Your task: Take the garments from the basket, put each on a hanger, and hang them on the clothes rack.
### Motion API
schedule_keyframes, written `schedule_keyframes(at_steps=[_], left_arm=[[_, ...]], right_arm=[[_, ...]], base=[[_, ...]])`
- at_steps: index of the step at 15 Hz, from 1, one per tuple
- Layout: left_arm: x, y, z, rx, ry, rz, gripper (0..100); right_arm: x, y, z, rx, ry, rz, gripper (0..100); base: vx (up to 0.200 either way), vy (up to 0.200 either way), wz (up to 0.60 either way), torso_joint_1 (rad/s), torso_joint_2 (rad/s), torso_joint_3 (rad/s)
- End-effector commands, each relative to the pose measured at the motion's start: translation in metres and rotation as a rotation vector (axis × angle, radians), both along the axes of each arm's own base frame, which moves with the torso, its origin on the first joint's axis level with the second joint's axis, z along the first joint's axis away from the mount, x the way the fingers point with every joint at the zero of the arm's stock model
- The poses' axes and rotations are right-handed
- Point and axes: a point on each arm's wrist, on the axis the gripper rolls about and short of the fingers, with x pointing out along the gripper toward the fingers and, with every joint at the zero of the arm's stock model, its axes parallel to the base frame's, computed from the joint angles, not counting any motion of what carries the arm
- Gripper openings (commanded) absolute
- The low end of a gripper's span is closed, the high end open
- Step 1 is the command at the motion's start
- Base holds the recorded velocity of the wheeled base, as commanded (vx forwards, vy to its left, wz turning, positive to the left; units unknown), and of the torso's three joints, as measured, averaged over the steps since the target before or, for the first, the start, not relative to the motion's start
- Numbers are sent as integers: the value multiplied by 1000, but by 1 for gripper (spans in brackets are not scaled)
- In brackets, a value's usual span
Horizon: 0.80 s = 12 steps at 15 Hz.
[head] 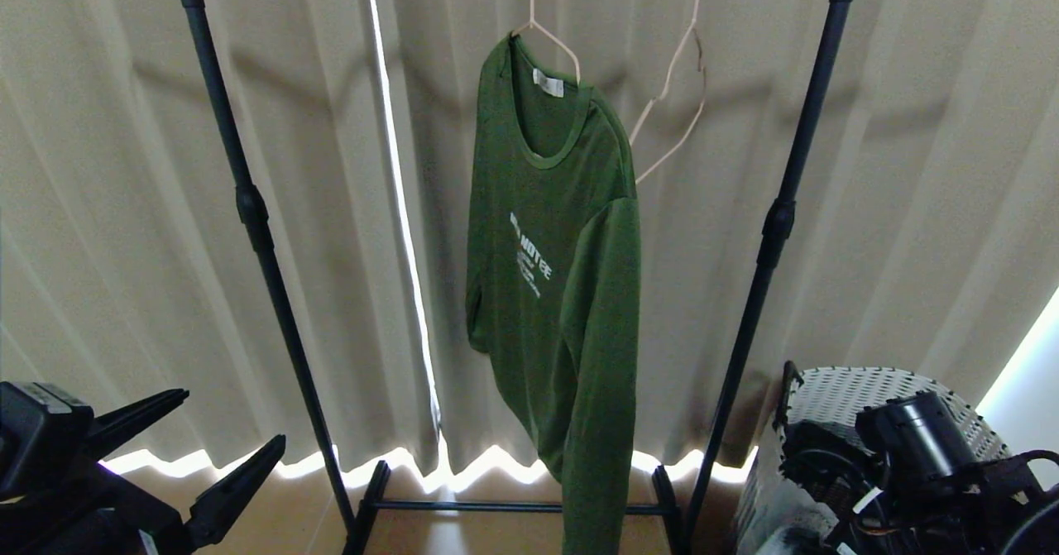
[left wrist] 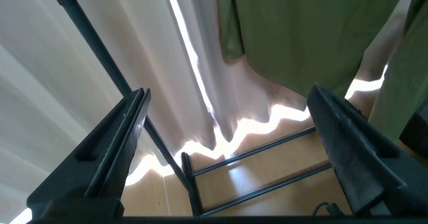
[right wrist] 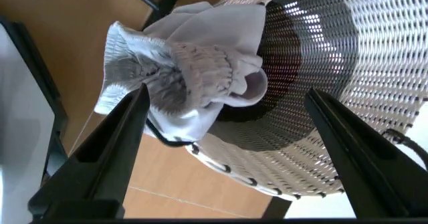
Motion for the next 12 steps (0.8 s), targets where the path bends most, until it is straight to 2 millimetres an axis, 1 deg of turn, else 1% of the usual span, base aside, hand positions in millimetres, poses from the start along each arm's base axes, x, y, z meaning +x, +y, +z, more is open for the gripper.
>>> schedule_keyframes(at_steps=[1,3,6,9,12], left_arm=[[0,0,0,0,1,0,100],[-1,0,-1,1,0,0,100],[-1,0,0,0,-6,0,100],[-1,0,1,-1,-10,0,100],[-1,0,1,-1,-10,0,100]], right_arm=[[12,2,-13,-33,54,-10,100],[22,1,-24,-89,72,-46,100],[32,0,-32,-130,81,-70,100],[39,-3,-33,-140,72,-97,100],[38,-4,-33,-139,72,-103,100]], base=[[0,0,0,0,0,0],[0,0,0,0,0,0],[0,0,0,0,0,0],[0,0,0,0,0,0],[0,0,0,0,0,0]])
